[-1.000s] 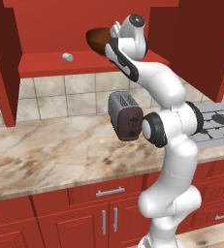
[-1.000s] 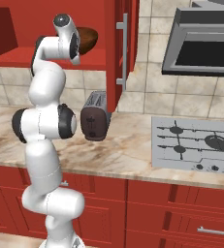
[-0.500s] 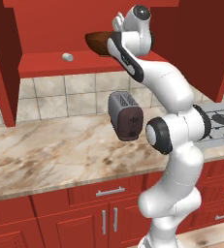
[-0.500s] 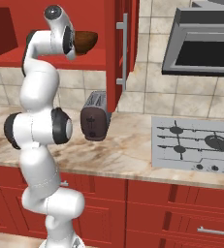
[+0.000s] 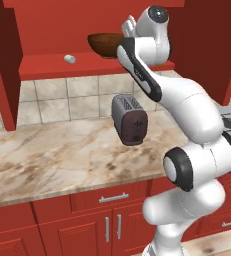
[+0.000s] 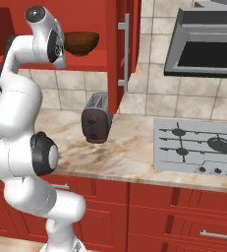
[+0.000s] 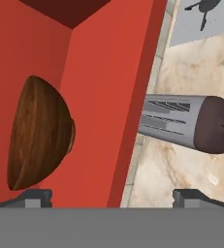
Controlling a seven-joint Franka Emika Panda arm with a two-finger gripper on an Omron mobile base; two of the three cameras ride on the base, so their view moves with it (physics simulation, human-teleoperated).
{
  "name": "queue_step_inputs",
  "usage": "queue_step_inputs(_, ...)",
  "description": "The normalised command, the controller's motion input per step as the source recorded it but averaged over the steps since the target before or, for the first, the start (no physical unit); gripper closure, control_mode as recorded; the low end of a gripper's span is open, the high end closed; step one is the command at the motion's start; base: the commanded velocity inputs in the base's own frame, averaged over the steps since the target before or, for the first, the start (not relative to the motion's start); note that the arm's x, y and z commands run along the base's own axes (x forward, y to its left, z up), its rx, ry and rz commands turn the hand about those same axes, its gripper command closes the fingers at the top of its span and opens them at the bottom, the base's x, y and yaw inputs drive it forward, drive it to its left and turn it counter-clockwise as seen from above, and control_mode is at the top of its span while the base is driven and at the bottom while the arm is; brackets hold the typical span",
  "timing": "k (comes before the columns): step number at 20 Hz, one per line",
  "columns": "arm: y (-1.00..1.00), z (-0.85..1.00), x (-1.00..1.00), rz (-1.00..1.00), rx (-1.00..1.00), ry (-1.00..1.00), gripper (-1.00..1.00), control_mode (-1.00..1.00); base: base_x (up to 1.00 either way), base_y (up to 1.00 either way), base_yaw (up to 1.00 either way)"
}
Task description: Pick the mug and place it in the sink. Pick the bowl and place it in the open cabinet and then close the cabinet.
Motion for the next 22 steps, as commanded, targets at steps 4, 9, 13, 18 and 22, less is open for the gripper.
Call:
queue_step_inputs(4,-0.04,-0.08,-1.00,0.00,0.00,0.00,-1.00,-1.00,0.00,0.00,0.00)
queue_step_inputs(9,-0.20,0.00,-1.00,-0.01,0.00,-0.11,-1.00,-1.00,0.00,0.00,0.00)
queue_step_inputs(13,-0.30,0.00,-1.00,-0.01,0.00,-0.15,-1.00,-1.00,0.00,0.00,0.00)
queue_step_inputs(18,-0.27,0.01,-1.00,-0.01,0.00,-0.13,-1.00,-1.00,0.00,0.00,0.00)
queue_step_inputs(22,-0.29,0.08,-1.00,0.00,0.03,-0.03,-1.00,-1.00,0.00,0.00,0.00)
